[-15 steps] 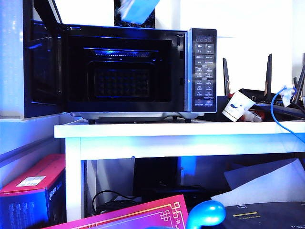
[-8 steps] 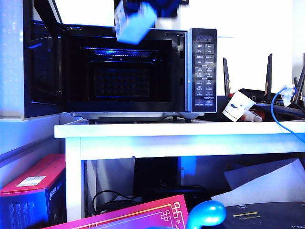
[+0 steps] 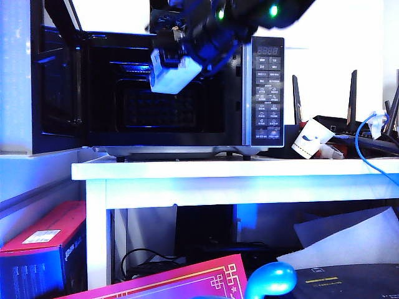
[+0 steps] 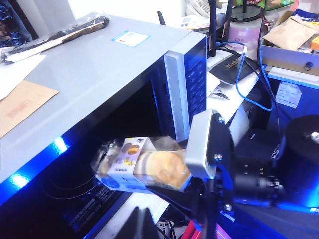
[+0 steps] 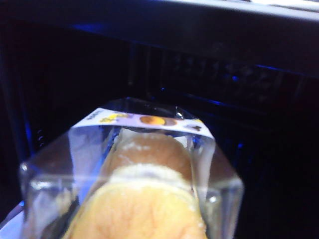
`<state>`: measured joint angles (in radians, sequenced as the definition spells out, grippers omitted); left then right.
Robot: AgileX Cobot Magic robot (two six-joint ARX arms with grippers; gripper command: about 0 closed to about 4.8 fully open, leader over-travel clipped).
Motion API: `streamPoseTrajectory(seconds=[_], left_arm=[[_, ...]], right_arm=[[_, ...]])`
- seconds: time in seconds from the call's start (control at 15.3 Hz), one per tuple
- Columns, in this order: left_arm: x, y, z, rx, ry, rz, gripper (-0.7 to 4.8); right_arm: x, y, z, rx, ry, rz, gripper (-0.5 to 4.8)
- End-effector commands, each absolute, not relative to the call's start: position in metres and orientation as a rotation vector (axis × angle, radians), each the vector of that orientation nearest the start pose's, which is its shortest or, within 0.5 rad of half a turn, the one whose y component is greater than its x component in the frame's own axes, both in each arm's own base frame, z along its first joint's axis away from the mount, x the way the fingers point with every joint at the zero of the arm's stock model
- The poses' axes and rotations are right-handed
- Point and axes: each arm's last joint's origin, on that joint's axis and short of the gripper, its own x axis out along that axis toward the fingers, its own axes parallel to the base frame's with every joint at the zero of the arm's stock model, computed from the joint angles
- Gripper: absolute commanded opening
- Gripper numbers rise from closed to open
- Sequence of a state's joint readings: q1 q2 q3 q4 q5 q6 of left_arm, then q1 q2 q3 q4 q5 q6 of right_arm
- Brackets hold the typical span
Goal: Open the microwave door, place the box of snacks from the top of the microwave inside, then close the microwave door.
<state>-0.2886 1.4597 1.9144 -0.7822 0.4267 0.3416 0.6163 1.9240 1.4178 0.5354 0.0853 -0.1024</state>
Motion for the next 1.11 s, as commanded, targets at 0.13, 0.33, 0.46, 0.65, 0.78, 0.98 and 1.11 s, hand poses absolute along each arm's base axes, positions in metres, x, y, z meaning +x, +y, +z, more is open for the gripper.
streamPoseTrajectory(seconds=[0.13,0.33,0.46,0.65,0.78,0.98,1.11], left_arm=[[0.256,-0.089,0.499,0.300,0.200,-0.762,-0.06],[0.256,-0.089,0.499,0.299,0.204,-0.763,-0.06],[0.256,-0.089,0.499,0.299,0.203,-0.763,-0.06],[0.256,-0.089,0.499,0.299,0.203,-0.763,-0.06],[0.256,-0.089,0.499,0.299,0.203,-0.763,-0.06],[0.256,-0.089,0.499,0.299,0.204,-0.763,-0.06],[0.256,-0.089,0.499,0.299,0.204,-0.762,-0.06]], right_arm=[[0.386,0.259,0.273,-0.054,-0.165,0.513,3.05],[0.403,0.263,0.254,-0.059,-0.154,0.516,3.05],[0.414,0.269,0.250,-0.055,-0.157,0.515,3.05],[0.436,0.276,0.248,-0.040,-0.187,0.499,3.05],[0.449,0.280,0.247,-0.027,-0.172,0.491,3.05],[0.466,0.284,0.245,-0.012,-0.205,0.433,3.05],[0.468,0.284,0.245,-0.006,-0.222,0.431,3.05]])
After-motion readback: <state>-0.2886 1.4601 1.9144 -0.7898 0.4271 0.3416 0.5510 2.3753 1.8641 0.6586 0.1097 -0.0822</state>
